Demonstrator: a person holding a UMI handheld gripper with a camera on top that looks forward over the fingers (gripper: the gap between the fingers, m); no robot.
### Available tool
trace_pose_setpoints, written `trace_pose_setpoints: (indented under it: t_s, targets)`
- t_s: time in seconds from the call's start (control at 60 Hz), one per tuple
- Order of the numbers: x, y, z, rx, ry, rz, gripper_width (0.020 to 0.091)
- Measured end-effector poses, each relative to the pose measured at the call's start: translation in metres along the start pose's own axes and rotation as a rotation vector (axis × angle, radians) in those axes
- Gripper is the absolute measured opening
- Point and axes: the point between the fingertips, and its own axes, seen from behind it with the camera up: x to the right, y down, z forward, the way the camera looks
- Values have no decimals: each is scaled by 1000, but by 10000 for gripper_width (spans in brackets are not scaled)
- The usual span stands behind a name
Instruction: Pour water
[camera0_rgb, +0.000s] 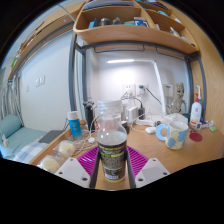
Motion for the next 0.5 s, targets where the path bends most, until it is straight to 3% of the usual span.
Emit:
trace_pose_setpoints:
  t_s: [0.233, 0.333, 0.5]
  targets:
    - [7, -1, 7, 13, 29, 7, 305]
    - [9, -2, 9, 6, 48, -9, 269]
    - [9, -8, 10, -7, 11, 95, 268]
